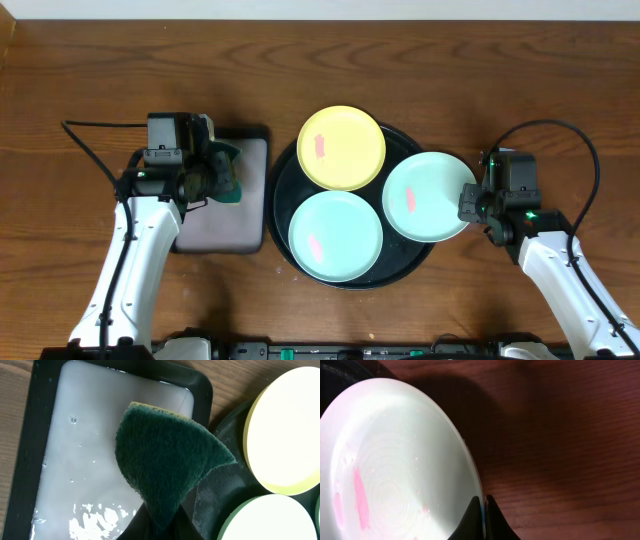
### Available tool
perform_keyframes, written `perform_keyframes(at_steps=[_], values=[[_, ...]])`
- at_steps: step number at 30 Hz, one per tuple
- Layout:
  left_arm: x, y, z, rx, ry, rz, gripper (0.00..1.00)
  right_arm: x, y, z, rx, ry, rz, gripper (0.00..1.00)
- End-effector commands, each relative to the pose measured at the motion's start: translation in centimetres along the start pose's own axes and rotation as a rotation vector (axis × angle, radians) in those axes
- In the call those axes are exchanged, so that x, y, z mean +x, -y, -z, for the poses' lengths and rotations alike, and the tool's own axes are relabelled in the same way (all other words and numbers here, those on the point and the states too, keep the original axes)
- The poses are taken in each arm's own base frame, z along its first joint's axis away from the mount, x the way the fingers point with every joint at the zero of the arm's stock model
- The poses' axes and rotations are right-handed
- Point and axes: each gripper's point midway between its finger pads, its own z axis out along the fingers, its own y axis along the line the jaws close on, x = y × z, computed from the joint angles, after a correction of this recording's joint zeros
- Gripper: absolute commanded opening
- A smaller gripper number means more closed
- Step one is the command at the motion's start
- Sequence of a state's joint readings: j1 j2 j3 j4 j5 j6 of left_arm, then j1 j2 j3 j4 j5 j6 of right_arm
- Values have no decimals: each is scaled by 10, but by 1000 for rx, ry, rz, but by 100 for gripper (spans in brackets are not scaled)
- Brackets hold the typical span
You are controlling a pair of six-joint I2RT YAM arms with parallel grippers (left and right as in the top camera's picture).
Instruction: Clean dirty plates on tray and stack at the side
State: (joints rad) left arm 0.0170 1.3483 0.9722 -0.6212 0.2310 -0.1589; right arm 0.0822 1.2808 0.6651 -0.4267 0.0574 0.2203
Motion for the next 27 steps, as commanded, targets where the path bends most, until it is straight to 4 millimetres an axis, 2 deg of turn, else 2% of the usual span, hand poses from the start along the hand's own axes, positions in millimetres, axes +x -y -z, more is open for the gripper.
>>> perform_keyframes(at_steps=[1, 4, 7, 11, 14, 16, 21, 27], values=[[2, 0, -1, 10, -2, -6, 7, 3, 3, -2, 16, -6, -12, 1], [-4, -5, -1, -24, 22, -9, 7, 3, 3, -2, 15, -6, -12, 1], [-17, -15, 1, -89, 80, -14, 7, 3, 3, -2, 16, -6, -12, 1], [-32, -14, 6, -99, 130, -52, 7, 3, 3, -2, 15, -6, -12, 1], [-43, -33, 13, -220, 175, -54, 7, 3, 3, -2, 15, -5, -12, 1], [-44, -37, 14, -245, 181, -52, 7, 3, 3, -2, 15, -5, -12, 1], [-42, -27, 12, -225, 176, -88, 7, 3, 3, -2, 15, -6, -13, 1], [-39, 4, 14, -188, 159, -213, 7, 3, 3, -2, 15, -6, -13, 1]])
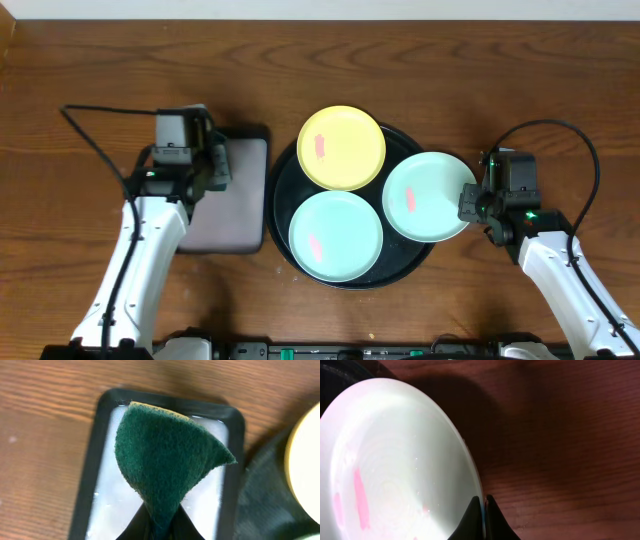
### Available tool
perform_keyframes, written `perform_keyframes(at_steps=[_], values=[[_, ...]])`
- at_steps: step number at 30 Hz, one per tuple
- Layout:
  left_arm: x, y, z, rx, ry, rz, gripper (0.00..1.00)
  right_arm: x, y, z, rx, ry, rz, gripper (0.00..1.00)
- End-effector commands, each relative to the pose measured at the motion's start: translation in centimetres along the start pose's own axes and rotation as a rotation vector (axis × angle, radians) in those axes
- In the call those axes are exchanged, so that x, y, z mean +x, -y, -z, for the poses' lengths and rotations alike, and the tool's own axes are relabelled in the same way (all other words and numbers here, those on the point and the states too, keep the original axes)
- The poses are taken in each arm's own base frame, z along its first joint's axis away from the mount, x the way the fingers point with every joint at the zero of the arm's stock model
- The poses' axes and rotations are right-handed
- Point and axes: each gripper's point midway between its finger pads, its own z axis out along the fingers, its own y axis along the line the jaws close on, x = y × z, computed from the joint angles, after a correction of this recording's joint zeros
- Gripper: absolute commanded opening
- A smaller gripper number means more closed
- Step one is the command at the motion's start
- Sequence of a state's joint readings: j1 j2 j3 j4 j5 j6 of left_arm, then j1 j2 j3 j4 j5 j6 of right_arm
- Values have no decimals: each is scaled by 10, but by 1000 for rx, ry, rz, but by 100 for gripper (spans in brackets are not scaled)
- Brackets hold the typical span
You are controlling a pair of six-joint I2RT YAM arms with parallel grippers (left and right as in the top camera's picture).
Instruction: Clean dirty plates on tray and stack at the side
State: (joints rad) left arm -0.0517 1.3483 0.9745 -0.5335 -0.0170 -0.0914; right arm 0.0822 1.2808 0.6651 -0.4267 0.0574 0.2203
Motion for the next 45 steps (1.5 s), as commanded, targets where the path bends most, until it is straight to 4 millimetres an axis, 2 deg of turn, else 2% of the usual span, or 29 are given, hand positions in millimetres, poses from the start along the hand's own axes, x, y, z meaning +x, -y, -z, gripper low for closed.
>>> perform_keyframes(at_steps=[1, 6, 8, 17, 23, 26, 33, 39, 45], values=[[-19, 18, 17, 15, 42, -89, 7, 3, 3, -2, 16, -6, -12, 1], [-33, 36, 40, 44, 54, -125, 7, 3, 3, -2, 15, -6, -12, 1], [-33, 41, 46, 52, 44, -137, 7, 3, 3, -2, 15, -6, -13, 1], [-18, 61, 49, 92, -3, -128, 7, 2, 1, -2, 3, -5, -13, 1], [-2, 102, 55, 272, -58, -146, 7, 3, -1, -2, -11, -8, -13, 1], [-8, 114, 58, 299, -26, -124, 7, 3, -1, -2, -11, -8, -13, 1], [-26, 160, 73, 413, 84, -117, 7, 5, -1, -2, -10, -16, -12, 1], [-9, 201, 88, 499, 71, -126, 8, 5, -2, -2, -14, -17, -13, 1], [-7, 243, 102, 601, 100, -100, 8, 8, -7, -2, -44, -31, -13, 1]])
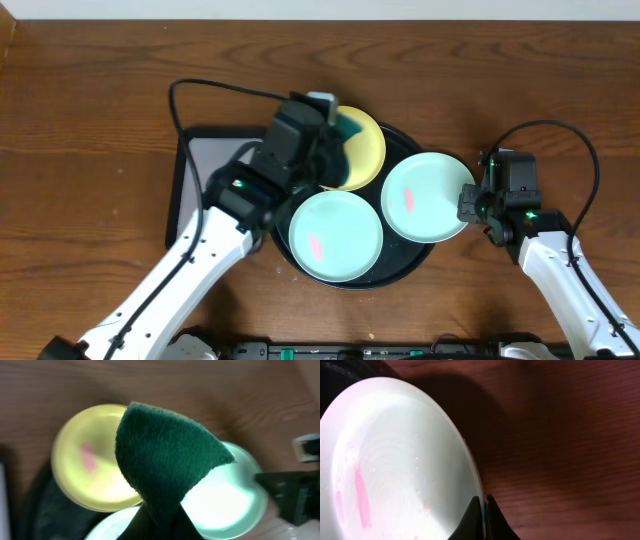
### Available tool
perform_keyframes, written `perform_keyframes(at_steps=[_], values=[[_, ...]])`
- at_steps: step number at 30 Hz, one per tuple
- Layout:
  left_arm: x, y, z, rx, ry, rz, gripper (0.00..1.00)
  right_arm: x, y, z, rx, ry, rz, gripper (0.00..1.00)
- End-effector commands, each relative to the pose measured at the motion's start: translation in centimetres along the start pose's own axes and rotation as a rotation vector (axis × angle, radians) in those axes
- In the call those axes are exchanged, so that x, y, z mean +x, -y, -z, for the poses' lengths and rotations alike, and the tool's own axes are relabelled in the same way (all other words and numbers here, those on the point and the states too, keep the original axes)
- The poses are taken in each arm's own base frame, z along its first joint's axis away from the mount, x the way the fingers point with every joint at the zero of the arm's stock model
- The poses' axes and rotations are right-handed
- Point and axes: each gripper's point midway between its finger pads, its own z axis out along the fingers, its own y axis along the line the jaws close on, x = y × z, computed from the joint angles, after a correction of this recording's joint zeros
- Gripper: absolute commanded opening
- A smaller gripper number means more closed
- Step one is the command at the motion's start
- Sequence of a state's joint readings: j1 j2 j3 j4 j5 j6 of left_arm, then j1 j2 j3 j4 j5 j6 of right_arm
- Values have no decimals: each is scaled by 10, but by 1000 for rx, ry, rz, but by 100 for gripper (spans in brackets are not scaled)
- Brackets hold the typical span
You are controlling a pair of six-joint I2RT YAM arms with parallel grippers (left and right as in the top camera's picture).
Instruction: Clean dirty plates on tray and stack at the side
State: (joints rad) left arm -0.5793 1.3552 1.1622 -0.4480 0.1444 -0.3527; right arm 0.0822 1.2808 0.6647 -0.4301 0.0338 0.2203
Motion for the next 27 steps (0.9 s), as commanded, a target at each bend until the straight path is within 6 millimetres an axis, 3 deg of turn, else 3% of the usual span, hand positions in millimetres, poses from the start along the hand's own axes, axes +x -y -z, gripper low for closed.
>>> perform_keyframes(at_steps=[1, 11, 20, 27], values=[[-3, 24, -8, 56, 14, 44, 7, 7, -3, -3, -21, -27, -13, 1], [33, 38, -61, 52, -105, 37, 8, 20, -8, -15, -48, -93, -14, 1], [42, 58, -78, 86, -110, 100, 7, 20, -8, -15, -48, -95, -13, 1], [63, 70, -96, 90, -156, 92, 7, 20, -8, -15, -48, -95, -13, 1]])
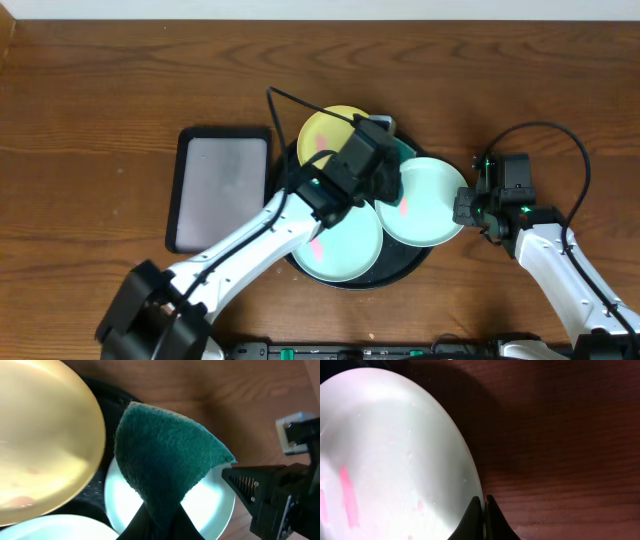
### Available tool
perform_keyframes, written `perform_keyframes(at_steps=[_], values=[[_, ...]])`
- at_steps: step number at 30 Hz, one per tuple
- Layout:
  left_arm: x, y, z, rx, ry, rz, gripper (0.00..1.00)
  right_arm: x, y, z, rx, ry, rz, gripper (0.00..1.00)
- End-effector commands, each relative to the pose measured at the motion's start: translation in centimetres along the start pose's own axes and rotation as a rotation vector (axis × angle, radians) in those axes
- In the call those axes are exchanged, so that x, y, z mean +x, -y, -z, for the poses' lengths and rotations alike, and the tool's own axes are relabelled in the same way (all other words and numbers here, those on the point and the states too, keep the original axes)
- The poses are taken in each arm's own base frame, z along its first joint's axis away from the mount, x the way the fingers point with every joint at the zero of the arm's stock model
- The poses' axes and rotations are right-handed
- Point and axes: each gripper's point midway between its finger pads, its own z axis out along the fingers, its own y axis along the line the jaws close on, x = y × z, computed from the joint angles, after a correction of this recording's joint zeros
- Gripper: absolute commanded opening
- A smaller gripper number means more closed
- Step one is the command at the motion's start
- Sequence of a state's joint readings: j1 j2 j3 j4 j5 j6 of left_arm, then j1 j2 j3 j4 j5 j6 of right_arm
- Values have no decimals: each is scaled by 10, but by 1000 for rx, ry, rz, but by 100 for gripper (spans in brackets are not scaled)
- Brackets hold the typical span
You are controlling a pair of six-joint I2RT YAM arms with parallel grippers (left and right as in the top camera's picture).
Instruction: Clean dirty plates on tray and stack at the side
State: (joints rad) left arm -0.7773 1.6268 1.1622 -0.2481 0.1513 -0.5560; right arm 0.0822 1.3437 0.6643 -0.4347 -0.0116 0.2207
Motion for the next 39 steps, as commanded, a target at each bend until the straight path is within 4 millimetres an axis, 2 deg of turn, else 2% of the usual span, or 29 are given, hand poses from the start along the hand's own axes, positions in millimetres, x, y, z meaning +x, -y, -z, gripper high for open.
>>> perform_keyframes(at_steps=[1, 5, 13, 21, 32, 39], values=[[5, 8, -14, 6, -12, 17, 8, 5, -2, -2, -18, -18, -13, 1], [16, 7, -33, -1, -37, 51, 8, 5, -2, -2, -18, -19, -13, 1], [26, -4, -49, -35, -68, 106, 8, 5, -2, -2, -18, -19, -13, 1], [37, -20, -68, -92, -87, 143, 8, 5, -2, -2, -18, -19, -13, 1], [64, -40, -98, -146, -154, 146, 8, 5, -2, -2, -19, -19, -13, 1], [85, -33, -107, -138, -204, 122, 8, 5, -2, -2, -19, -19, -13, 1]])
